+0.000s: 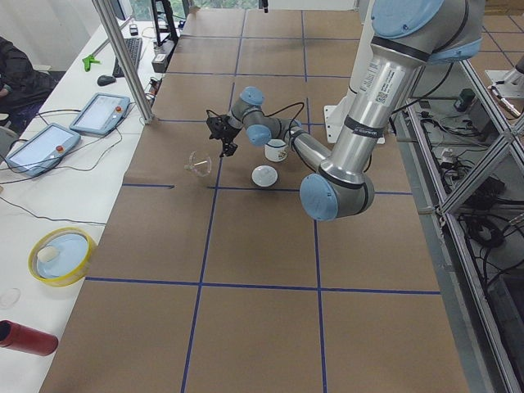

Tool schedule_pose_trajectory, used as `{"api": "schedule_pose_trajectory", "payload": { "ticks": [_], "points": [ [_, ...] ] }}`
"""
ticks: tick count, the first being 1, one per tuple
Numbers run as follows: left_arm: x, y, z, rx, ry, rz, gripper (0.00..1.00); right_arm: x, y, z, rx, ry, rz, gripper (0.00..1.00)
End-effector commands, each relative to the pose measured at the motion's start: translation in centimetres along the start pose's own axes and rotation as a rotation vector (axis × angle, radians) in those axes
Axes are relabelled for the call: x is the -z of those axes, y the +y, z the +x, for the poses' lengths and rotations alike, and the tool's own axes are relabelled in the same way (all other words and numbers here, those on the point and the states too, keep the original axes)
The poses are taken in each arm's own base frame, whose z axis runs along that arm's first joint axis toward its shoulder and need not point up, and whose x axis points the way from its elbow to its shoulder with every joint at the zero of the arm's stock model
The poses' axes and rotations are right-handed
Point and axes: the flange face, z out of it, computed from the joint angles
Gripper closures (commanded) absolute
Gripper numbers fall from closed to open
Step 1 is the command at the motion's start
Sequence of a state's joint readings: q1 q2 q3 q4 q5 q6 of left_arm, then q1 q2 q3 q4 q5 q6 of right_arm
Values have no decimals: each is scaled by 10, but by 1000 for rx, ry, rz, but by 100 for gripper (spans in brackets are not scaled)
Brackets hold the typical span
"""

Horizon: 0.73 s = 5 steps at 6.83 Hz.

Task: Remove funnel from cup
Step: 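Lower the funnel onto the table and open the left gripper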

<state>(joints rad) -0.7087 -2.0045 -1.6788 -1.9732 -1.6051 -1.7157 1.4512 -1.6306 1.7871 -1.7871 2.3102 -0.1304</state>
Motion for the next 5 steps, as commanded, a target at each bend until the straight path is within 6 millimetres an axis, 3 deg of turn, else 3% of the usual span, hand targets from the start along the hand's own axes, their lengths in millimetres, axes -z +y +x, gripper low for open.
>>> {"api": "schedule_pose_trajectory", "payload": {
  "ticks": [1, 2, 3, 4, 5],
  "points": [
    [67, -45, -27, -204, -34, -178, 0, 0, 0, 0, 0, 0, 0, 0],
    [86, -57, -39, -314, -51, -225, 0, 0, 0, 0, 0, 0, 0, 0],
    [88, -58, -45, -397, -100, -239, 0, 0, 0, 0, 0, 0, 0, 0],
    [79, -52, -49, -413, -136, -252, 0, 0, 0, 0, 0, 0, 0, 0],
    [72, -34, -55, -428, -148, -281, 0, 0, 0, 0, 0, 0, 0, 0]
  ]
}}
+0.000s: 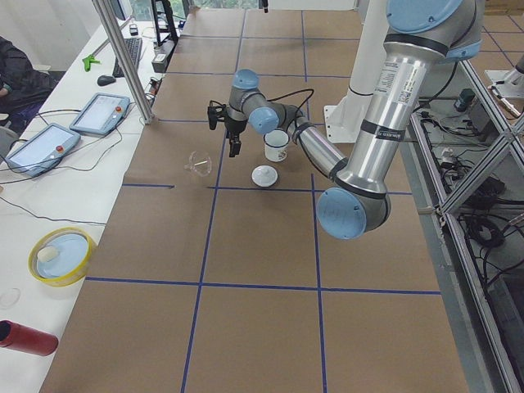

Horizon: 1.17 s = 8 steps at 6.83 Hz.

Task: Remove funnel from cup
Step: 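Lower the funnel onto the table and open the left gripper, then move the left gripper down to the round white lid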

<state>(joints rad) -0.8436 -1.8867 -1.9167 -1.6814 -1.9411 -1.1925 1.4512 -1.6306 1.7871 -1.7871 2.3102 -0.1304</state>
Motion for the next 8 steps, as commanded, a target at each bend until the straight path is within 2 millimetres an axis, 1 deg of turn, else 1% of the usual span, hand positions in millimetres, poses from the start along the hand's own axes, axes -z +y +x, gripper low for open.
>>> {"api": "schedule_pose_trajectory", "payload": {
  "ticks": [1, 2, 3, 5, 6, 8],
  "points": [
    [-39, 56, 18, -35, -37, -93, 0, 0, 0, 0, 0, 0, 0, 0],
    [-53, 78, 19, -26, -59, -85, 0, 0, 0, 0, 0, 0, 0, 0],
    [-61, 89, 11, -36, -70, -95, 0, 0, 0, 0, 0, 0, 0, 0],
    [-72, 102, -35, -51, -25, -86, 0, 0, -1, 0, 0, 0, 0, 0],
    [-74, 106, -38, -57, -26, -84, 0, 0, -1, 0, 0, 0, 0, 0],
    [-81, 110, -35, -64, -31, -95, 3, 1, -1, 0, 1, 0, 1, 0]
  ]
}}
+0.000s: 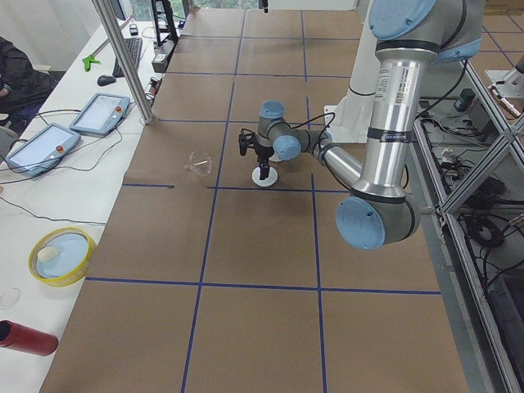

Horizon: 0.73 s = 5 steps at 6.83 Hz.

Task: Remove funnel from cup
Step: 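Move the left gripper down to the round white lid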

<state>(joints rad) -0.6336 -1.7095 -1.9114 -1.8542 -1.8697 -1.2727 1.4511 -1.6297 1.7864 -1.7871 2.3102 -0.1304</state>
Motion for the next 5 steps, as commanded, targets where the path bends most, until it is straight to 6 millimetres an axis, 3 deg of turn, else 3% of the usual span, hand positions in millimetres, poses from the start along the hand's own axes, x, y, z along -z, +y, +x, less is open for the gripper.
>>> {"api": "schedule_pose_trajectory", "payload": {
  "ticks": [1, 5],
  "points": [
    [-5, 2, 7, -9, 4, -4, 6, 0, 0, 0, 0, 0, 0, 0],
    [-14, 2, 16, -14, 1, -13, 26, 0, 0, 0, 0, 0, 0, 0]
  ]
}}
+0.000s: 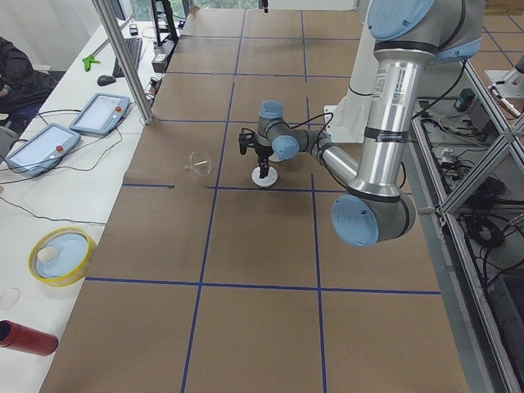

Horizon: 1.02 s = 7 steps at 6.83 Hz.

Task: Remove funnel from cup
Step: 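Close the left gripper on the white lid's knob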

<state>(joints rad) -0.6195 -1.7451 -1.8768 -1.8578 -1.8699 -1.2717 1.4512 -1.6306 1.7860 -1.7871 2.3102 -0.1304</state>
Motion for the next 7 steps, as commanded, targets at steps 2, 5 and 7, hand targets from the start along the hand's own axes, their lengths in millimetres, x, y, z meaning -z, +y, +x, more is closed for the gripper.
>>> {"api": "schedule_pose_trajectory", "payload": {
  "ticks": [2, 5, 7],
  "points": [
    [-1, 3, 2, -4, 2, -5, 30, 0, 0, 0, 0, 0, 0, 0],
    [1, 4, 3, -5, 4, -8, 38, 1, -1, -1, 2, 0, 2, 0],
    [-1, 6, 3, -7, 1, -12, 38, 0, 0, 0, 0, 0, 0, 0]
  ]
}}
